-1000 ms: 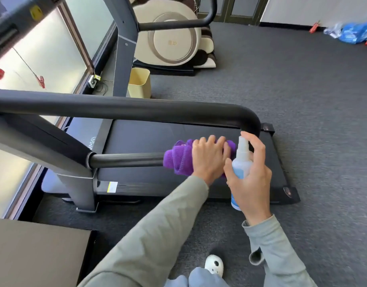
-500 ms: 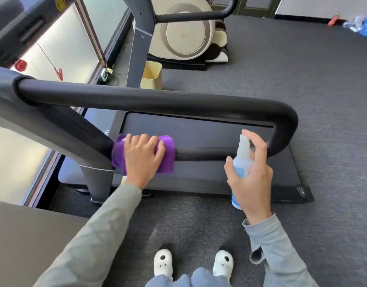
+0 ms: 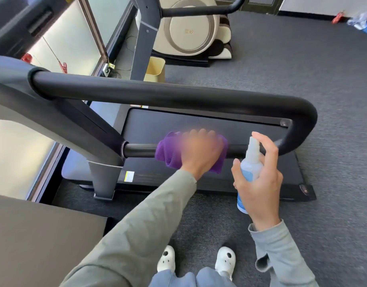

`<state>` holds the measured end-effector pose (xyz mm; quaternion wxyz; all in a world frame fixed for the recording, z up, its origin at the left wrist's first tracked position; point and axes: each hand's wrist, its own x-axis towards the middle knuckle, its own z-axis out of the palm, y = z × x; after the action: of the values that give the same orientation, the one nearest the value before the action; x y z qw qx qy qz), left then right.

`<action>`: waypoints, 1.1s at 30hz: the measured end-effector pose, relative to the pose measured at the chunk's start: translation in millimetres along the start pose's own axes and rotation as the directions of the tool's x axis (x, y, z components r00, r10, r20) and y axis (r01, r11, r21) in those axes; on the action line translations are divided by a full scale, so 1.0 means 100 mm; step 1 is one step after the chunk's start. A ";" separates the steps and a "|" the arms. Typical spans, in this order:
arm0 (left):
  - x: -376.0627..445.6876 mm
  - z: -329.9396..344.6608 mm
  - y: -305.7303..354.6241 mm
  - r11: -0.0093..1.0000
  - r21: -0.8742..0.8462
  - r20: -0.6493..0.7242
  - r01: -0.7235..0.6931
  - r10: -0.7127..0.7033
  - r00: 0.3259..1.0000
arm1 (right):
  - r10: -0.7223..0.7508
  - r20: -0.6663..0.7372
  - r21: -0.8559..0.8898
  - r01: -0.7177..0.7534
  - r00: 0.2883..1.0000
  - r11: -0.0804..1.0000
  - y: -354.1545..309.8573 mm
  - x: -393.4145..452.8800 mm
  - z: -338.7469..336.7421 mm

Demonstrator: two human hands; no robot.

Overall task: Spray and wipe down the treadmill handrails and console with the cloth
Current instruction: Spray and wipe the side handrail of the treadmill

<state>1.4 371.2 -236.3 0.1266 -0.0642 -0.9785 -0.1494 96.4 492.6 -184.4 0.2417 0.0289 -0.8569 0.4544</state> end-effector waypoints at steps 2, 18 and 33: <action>-0.02 0.00 -0.06 0.999 0.014 -0.009 -0.029 0.029 1.000 | -0.002 0.016 -0.005 0.003 1.000 1.000 -0.01 0.01 0.02; -0.17 -0.02 -0.29 0.964 -0.048 -0.158 0.260 -0.264 0.951 | 0.045 0.058 -0.002 -0.045 0.997 0.999 0.06 0.03 -0.02; -0.16 -0.08 -0.53 0.993 0.118 -0.051 0.006 0.000 0.999 | -0.018 0.022 -0.013 0.018 1.000 1.000 0.15 0.27 -0.26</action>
<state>9.4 317.1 -247.7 0.1551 -0.0513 -0.9822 -0.0932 79.1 527.0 -172.1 0.2366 0.0401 -0.8622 0.4461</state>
